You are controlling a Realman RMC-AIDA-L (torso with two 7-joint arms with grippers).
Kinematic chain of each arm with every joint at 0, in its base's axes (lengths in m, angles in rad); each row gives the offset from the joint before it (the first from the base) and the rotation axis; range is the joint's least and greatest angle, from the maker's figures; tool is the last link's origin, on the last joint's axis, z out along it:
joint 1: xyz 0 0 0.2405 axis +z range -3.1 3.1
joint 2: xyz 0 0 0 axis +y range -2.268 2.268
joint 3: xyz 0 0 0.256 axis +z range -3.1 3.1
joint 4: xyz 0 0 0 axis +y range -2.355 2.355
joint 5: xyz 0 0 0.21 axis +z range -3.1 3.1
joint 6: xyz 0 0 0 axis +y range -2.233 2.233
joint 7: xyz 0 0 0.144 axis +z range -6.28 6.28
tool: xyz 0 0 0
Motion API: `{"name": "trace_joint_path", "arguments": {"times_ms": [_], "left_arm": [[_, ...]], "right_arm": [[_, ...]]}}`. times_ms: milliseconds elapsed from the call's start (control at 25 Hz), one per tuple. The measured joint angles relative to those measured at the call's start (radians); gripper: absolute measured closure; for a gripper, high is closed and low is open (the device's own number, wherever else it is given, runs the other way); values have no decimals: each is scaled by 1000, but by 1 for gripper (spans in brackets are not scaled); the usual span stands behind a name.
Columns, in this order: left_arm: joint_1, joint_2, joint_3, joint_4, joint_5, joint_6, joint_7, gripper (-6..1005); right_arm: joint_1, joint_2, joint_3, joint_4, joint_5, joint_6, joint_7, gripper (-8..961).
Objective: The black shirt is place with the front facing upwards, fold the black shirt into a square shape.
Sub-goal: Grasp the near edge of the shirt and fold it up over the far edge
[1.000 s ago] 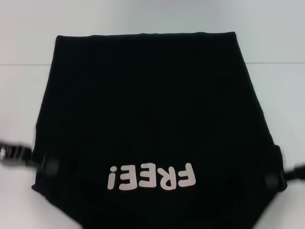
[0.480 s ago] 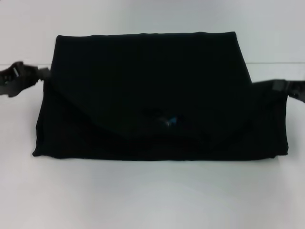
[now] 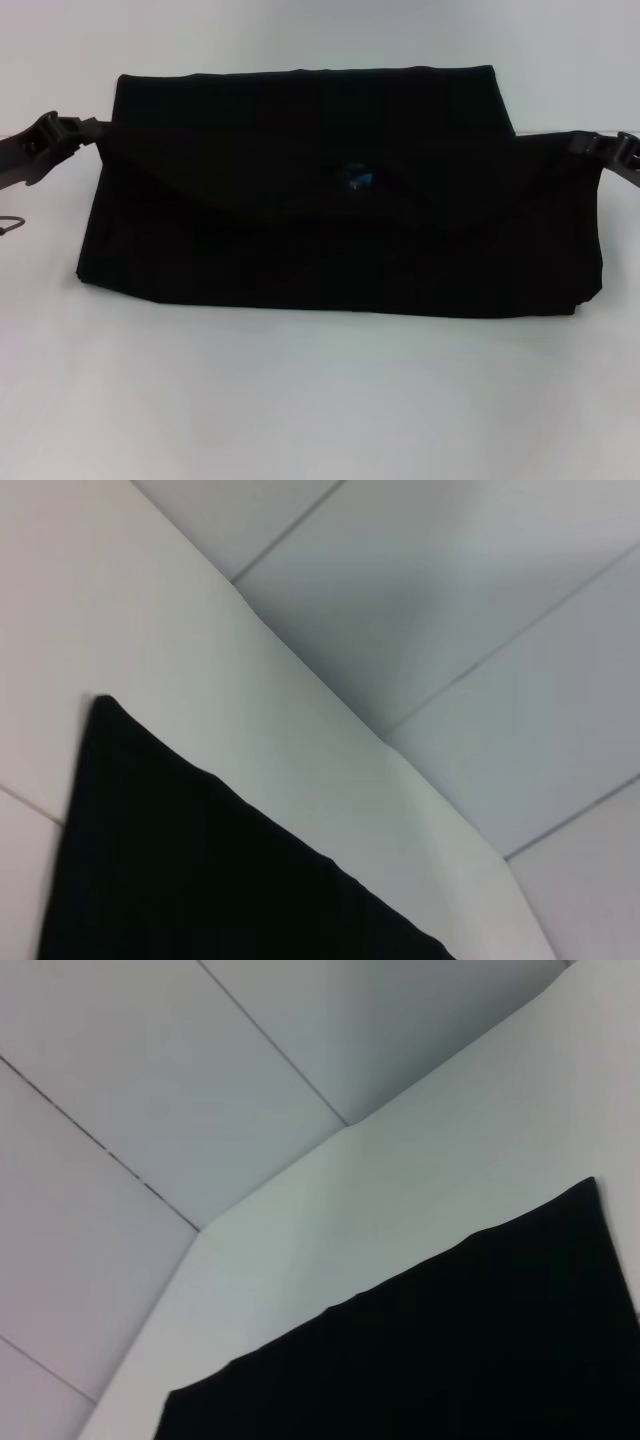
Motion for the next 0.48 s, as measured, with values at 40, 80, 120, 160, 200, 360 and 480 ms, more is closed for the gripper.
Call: {"name": "trace_joint_path", "arguments": {"times_ms": [40, 80, 120, 160, 200, 360, 480], "left_arm": [[0, -2, 0, -3, -5, -9, 6, 981], [-1, -5, 0, -8, -13, -22, 19, 981], [-2, -8, 0, -10, -18, -30, 27, 981], [-4, -11, 0, -12, -22, -37, 35, 981], [-7, -13, 1, -13, -25, -43, 42, 981], [-14, -22, 1, -14, -29, -64, 57, 980], [-20, -27, 1, -14, -32, -85, 64, 979]], "right_arm": [[5, 2, -8, 3, 0, 18, -5, 902], [9, 3, -16, 7, 1, 32, -8, 902], [14, 4, -25, 13, 3, 49, -12, 902], [19, 6, -33, 18, 4, 63, -15, 902], [25, 9, -41, 23, 5, 81, -18, 902], [46, 23, -75, 27, 8, 136, -30, 902], [59, 29, -94, 27, 9, 155, -45, 902]]}}
